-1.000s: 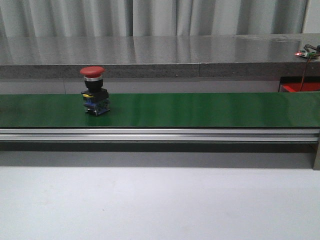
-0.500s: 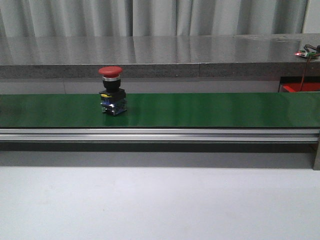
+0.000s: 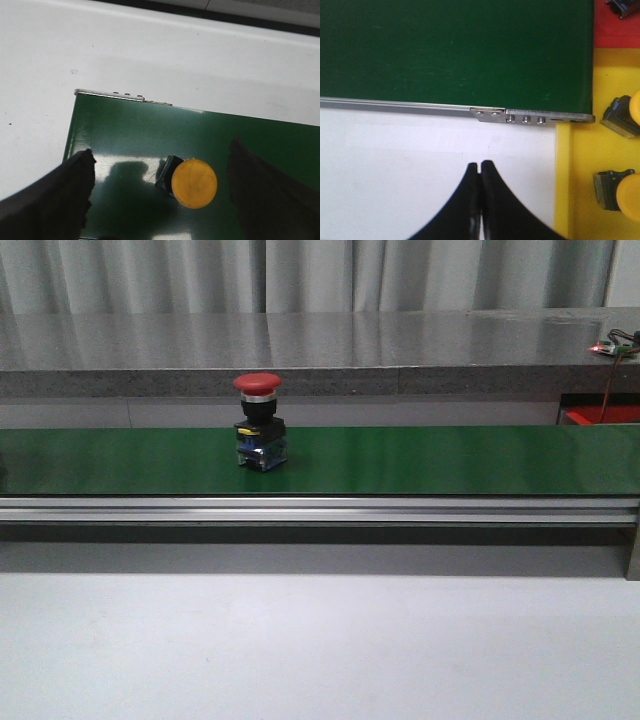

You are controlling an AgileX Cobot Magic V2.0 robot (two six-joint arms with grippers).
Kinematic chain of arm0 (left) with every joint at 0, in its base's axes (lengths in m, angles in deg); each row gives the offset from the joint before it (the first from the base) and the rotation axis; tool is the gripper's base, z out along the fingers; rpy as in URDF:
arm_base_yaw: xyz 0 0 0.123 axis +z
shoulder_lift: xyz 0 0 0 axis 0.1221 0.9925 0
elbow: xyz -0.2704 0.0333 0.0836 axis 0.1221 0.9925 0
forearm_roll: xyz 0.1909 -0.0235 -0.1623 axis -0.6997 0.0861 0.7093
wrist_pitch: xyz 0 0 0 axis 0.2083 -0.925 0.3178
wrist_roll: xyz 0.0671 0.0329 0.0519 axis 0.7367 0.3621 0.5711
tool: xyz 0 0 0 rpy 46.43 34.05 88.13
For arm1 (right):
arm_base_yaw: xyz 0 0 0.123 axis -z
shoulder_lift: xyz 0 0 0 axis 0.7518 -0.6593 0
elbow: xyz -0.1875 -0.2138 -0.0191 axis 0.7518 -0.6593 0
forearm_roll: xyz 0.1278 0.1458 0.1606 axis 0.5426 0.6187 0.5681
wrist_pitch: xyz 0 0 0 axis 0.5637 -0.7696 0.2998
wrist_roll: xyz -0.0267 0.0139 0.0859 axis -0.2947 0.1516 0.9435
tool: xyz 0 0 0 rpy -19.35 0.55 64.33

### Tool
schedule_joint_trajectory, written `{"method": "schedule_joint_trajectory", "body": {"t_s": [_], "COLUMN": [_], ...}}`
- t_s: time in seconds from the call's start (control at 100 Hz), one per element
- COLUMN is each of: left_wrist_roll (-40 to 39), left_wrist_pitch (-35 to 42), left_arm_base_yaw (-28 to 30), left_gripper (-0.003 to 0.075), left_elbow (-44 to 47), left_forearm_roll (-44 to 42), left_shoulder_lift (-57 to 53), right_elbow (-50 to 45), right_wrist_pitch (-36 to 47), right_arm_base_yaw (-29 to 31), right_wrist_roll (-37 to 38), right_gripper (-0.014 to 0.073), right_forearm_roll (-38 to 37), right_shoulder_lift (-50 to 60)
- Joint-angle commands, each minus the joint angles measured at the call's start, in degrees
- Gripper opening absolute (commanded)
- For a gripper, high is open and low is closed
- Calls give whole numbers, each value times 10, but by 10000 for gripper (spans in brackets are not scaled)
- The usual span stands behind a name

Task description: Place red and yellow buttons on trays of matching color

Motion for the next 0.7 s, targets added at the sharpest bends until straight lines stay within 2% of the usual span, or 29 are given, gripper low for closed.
{"method": "schedule_joint_trajectory", "body": {"t_s": [0.0, 0.41, 0.69], "left_wrist_roll": [0, 0, 0], "left_wrist_pitch": [16, 44, 43], "left_arm_base_yaw": [-8, -40, -67], "left_gripper": [473, 195, -12], "left_elbow": [-7, 108, 146], "left_forearm_roll": [14, 24, 24], "left_shoulder_lift": [-55, -221, -271], "right_elbow": [14, 14, 38], "right_wrist_pitch": [20, 7, 9], "right_arm_base_yaw": [-1, -1, -31], "right_wrist_roll": [-4, -5, -38], "right_gripper": [-73, -73, -73], "right_forearm_roll": [8, 14, 33], "right_shoulder_lift": [11, 11, 8]}}
